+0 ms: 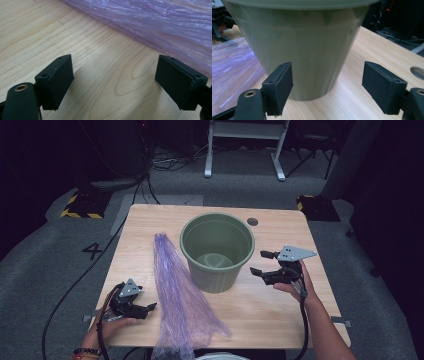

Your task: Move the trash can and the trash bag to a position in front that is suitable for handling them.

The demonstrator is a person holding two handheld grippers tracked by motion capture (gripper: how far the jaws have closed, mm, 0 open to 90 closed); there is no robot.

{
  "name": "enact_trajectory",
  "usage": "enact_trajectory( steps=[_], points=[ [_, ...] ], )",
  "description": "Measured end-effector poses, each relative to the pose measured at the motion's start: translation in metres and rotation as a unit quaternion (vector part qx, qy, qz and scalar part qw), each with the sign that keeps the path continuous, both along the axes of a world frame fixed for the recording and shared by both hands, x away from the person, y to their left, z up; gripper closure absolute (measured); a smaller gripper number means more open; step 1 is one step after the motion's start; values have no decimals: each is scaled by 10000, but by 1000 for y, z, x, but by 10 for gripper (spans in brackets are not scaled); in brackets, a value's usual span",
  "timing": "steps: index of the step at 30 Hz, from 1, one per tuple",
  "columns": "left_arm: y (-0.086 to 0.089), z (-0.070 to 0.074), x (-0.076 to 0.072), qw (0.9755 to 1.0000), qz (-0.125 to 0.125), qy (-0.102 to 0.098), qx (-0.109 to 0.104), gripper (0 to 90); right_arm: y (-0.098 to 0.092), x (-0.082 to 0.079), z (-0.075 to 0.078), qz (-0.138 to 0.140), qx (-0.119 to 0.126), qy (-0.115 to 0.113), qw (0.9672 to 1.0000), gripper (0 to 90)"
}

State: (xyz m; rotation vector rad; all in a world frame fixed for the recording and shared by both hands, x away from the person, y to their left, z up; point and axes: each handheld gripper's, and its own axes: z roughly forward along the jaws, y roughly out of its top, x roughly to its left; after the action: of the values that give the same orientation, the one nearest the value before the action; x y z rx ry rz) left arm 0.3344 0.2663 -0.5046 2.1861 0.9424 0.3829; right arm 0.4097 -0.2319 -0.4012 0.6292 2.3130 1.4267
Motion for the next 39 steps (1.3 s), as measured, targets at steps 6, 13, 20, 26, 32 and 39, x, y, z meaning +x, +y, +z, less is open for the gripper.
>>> enact_trajectory(
  steps=[6, 13, 20, 26, 32, 39],
  points=[
    [-1, 0, 0, 10000, 24, 9, -7, 146, 9, 2, 14, 139, -130, 12, 9998, 246],
    [-1, 0, 0, 10000, 37, -3, -11, 146, 16, 0, 22, 216, -225, -64, 9995, 246],
    [-1, 0, 0, 10000, 32, 5, -4, 146, 20, -2, 37, 321, -166, -137, 9993, 251],
    [-1, 0, 0, 10000, 36, -3, -10, 146, 19, -2, 39, 302, -178, -127, 9993, 254],
    [-1, 0, 0, 10000, 34, 4, -4, 146, 12, -4, 41, 203, -183, -182, 9995, 251],
    [-1, 0, 0, 10000, 39, 5, -4, 146, 17, -10, 62, 383, -109, -436, 9983, 251]
  ],
)
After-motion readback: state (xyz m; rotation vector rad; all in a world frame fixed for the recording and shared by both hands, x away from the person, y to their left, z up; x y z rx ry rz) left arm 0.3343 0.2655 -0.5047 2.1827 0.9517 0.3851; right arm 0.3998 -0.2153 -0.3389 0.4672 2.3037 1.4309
